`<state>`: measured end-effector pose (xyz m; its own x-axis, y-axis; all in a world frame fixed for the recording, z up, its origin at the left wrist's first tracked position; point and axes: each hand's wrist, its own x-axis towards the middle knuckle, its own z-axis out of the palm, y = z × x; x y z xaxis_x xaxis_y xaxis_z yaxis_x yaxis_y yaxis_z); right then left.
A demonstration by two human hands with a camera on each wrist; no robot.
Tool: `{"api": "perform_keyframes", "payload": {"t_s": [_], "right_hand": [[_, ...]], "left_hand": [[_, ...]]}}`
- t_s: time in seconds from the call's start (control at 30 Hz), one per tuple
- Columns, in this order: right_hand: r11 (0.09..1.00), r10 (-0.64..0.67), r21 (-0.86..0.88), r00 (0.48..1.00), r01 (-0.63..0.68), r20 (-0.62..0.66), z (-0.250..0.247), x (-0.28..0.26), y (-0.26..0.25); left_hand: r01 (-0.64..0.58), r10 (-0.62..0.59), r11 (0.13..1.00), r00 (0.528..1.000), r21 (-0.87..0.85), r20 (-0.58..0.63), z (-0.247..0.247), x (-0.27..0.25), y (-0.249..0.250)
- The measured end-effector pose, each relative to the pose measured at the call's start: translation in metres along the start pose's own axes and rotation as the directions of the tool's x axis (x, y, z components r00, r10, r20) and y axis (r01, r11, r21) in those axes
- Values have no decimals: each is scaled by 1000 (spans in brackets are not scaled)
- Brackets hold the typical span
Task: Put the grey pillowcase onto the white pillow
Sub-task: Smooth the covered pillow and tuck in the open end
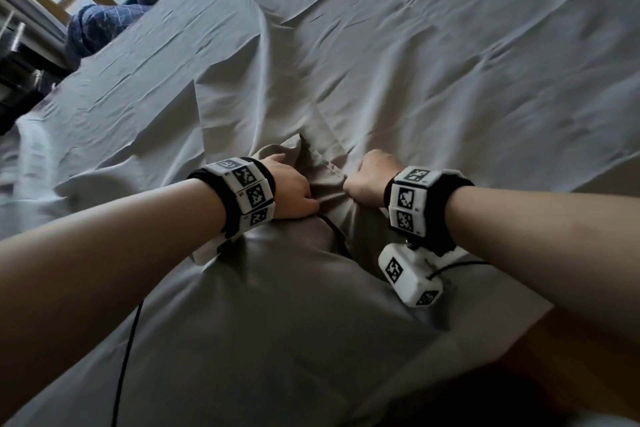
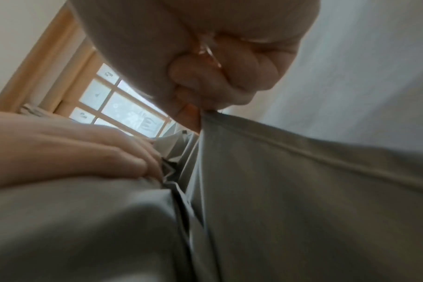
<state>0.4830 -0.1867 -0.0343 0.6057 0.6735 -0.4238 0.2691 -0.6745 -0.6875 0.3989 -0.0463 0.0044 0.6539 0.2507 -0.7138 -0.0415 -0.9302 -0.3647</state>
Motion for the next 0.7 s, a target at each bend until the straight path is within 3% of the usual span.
{"api": "perform_keyframes", "payload": {"t_s": [0.07,0.17,0.23,0.3,0.37,0.43,0.5,0.53,0.57,0.63,0.67,0.7], "right_hand": [[1000,18,-20,999,-17,40,1,-6,3],[995,94,3,988,-95,122,6,-4,10],[990,114,69,984,-124,137,5,2,13],[987,99,107,981,-118,169,6,5,16],[984,58,154,978,-89,199,9,5,18],[970,10,237,986,-50,166,6,-1,17],[936,-16,349,980,-55,199,1,-11,16],[916,-28,390,951,-99,309,0,-17,17],[902,-36,398,888,-169,458,1,-24,21],[902,-10,314,714,-296,700,7,-41,29],[904,11,274,658,-329,753,12,-49,33],[903,29,253,638,-346,770,17,-55,36]], "left_hand": [[7,-9,999,999,40,38,-2,6,9],[-39,49,996,992,-84,118,-4,11,30],[10,7,996,981,-87,192,-4,9,38],[15,-11,1000,987,-26,160,-2,8,40],[-45,47,998,999,-48,22,-5,6,41],[-122,120,961,992,-250,-26,-8,2,44],[-170,195,896,981,-411,19,-9,-4,45],[-189,223,897,974,-400,40,-8,-8,47],[-196,234,925,969,-324,81,-5,-12,49],[-204,208,978,963,-38,169,3,-18,60],[-209,200,977,965,38,169,4,-20,66],[-206,201,978,970,24,135,1,-22,71]]}}
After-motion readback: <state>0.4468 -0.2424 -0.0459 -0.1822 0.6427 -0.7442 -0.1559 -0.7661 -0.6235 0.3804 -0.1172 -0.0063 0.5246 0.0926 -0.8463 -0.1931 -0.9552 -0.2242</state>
